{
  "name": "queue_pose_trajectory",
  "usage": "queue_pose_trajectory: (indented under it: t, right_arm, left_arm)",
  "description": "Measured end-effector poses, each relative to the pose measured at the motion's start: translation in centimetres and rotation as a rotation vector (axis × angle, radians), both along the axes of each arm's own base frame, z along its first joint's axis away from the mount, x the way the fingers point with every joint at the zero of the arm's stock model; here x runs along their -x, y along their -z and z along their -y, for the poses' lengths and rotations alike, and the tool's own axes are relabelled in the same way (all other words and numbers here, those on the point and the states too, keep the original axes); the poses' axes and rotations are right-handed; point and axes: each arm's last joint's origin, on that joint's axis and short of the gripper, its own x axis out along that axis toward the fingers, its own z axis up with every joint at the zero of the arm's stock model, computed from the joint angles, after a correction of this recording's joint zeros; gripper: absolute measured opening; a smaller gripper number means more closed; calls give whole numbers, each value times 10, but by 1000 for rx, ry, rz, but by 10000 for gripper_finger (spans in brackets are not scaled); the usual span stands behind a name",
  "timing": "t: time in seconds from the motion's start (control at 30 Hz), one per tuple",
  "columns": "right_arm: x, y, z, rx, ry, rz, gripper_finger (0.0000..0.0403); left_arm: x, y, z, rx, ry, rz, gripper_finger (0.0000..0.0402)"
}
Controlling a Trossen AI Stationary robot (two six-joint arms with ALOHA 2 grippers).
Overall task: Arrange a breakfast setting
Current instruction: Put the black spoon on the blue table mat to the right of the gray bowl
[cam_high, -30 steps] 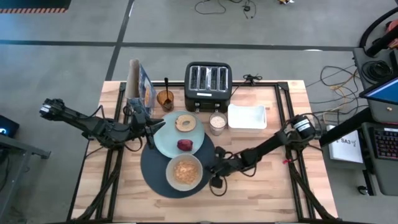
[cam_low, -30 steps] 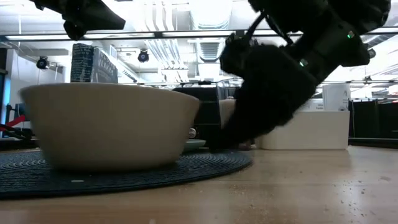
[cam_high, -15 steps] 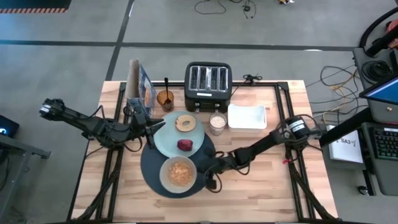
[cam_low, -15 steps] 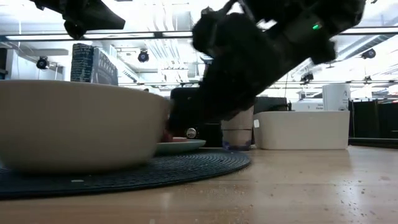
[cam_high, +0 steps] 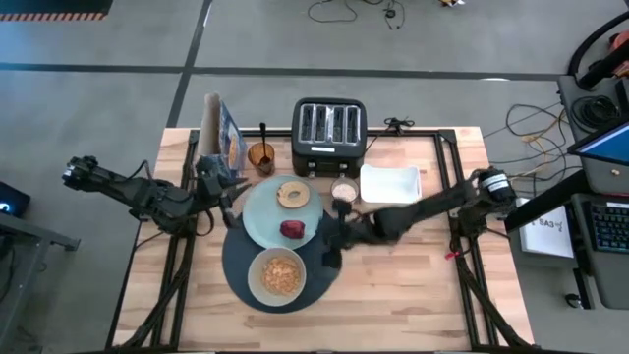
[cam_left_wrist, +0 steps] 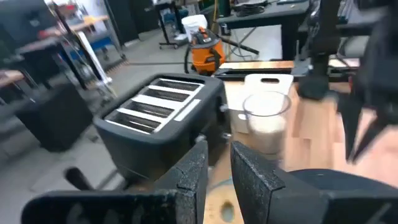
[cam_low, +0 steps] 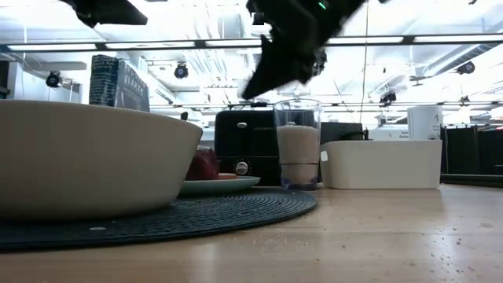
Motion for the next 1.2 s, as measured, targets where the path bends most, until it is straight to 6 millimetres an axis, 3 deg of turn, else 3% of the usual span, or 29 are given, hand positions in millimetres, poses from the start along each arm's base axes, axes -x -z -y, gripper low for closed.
queue_pose_trajectory:
  t: [0.13,0.3,0.4,0.6,0.73,0.87,1.03,1.2]
  right_arm:
    - [-12,-40,34,-22,74,7,9]
    - [-37,-75,91,-19,60,90,9]
    - [-51,-84,128,-3,77,117,9]
    - [-80,-97,192,60,112,181,9]
    - [-101,-98,230,86,171,230,9]
    - [-118,-99,254,114,185,271,9]
    - [-133,-90,269,69,139,302,13]
    - [-134,-84,278,38,125,325,53]
  left_arm:
    - [8,2,-3,-52,7,-2,52]
    - [20,17,-8,-85,17,14,52]
    - [31,20,-12,-94,21,59,52]
    - [58,7,-22,-42,30,194,52]
    - [72,18,-27,36,24,237,52]
    - [84,23,-32,39,25,284,52]
    - [97,26,-37,53,24,337,52]
    - [100,27,-38,70,27,355,52]
